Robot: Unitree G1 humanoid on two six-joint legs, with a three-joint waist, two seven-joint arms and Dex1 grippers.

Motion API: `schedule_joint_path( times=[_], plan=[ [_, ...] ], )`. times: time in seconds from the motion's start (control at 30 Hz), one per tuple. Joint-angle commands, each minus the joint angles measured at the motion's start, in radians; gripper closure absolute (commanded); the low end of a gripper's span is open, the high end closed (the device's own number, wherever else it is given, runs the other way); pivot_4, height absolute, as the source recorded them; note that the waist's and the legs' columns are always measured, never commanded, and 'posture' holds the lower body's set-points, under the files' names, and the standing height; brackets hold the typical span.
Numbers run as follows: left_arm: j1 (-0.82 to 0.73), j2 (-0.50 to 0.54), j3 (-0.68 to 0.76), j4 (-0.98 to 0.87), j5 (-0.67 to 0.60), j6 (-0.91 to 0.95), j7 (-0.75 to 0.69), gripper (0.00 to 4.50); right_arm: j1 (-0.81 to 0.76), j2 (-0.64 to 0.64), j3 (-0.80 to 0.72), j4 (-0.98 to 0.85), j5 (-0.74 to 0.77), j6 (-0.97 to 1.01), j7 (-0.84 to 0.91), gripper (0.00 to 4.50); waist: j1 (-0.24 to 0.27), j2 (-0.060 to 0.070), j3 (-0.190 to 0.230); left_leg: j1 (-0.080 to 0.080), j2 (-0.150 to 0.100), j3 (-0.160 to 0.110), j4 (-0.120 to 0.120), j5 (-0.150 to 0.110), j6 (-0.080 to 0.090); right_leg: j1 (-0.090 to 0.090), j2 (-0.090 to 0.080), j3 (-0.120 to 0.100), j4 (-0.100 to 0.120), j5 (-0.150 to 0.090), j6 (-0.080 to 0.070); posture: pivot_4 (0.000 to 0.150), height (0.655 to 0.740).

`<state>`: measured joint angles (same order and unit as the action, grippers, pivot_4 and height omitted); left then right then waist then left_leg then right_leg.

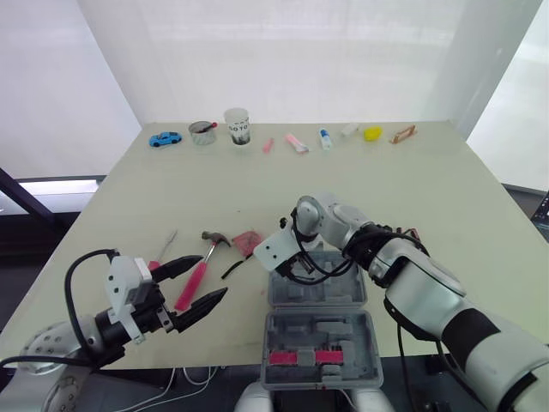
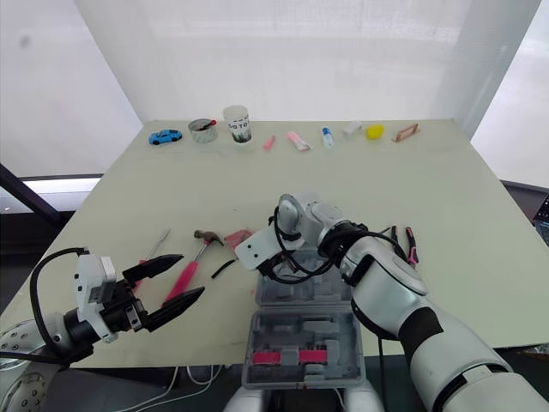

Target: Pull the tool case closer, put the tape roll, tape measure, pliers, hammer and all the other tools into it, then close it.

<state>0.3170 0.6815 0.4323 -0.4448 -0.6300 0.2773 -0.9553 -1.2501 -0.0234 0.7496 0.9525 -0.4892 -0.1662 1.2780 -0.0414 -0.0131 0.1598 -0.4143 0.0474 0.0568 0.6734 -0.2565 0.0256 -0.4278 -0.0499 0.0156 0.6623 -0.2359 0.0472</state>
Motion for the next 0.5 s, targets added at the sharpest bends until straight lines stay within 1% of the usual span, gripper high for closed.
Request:
schedule_joint_path(
  times=[0.03, 0.37, 0.4, 0.43, 0.47, 0.5],
  plan=[
    [0.002, 0.009, 0.018, -0.010, -0.005, -0.004, 0.000, 0.00, -0.005, 0.006, -0.023, -0.021, 0.009, -0.009, 0.007, 4.43, 0.000, 0.000, 0.000, 0.000, 0.000, 0.000, 0.000, 0.000, 0.000, 0.000, 0.000, 0.000, 0.000, 0.000, 0.000, 0.150, 0.7400],
    [-0.010, 0.009, 0.010, 0.012, 0.008, -0.015, -0.004, 0.00, -0.008, 0.008, -0.030, -0.018, 0.011, -0.007, 0.003, 4.43, 0.000, 0.000, 0.000, 0.000, 0.000, 0.000, -0.001, 0.000, 0.000, -0.001, 0.000, 0.000, 0.000, 0.000, 0.000, 0.150, 0.7400],
    [-0.013, 0.009, 0.008, 0.016, 0.011, -0.016, -0.007, 0.00, -0.006, 0.007, -0.030, -0.021, 0.012, -0.006, 0.006, 4.16, 0.000, 0.000, 0.000, 0.000, 0.000, 0.000, -0.001, 0.000, 0.000, -0.001, 0.000, 0.000, 0.000, 0.000, 0.000, 0.150, 0.7400],
    [-0.015, 0.010, 0.005, 0.019, 0.013, -0.018, -0.009, 0.00, -0.004, 0.007, -0.032, -0.024, 0.013, -0.004, 0.007, 4.00, 0.000, 0.000, 0.000, 0.000, 0.000, 0.000, -0.001, 0.000, 0.000, -0.001, 0.000, 0.000, 0.000, 0.000, 0.000, 0.150, 0.7400],
    [-0.016, 0.010, 0.005, 0.022, 0.013, -0.019, -0.012, 0.00, -0.002, 0.006, -0.033, -0.027, 0.015, -0.001, 0.010, 3.60, 0.000, 0.000, 0.000, 0.000, 0.000, 0.000, -0.001, 0.000, 0.000, -0.001, 0.000, 0.000, 0.000, 0.000, 0.000, 0.150, 0.7400],
    [-0.016, 0.010, 0.005, 0.023, 0.012, -0.019, -0.015, 0.00, -0.001, 0.005, -0.033, -0.030, 0.015, 0.001, 0.012, 3.41, 0.000, 0.000, 0.000, 0.000, 0.000, 0.000, -0.001, 0.000, 0.000, -0.001, 0.000, 0.000, 0.000, 0.000, 0.000, 0.150, 0.7400]
  ],
)
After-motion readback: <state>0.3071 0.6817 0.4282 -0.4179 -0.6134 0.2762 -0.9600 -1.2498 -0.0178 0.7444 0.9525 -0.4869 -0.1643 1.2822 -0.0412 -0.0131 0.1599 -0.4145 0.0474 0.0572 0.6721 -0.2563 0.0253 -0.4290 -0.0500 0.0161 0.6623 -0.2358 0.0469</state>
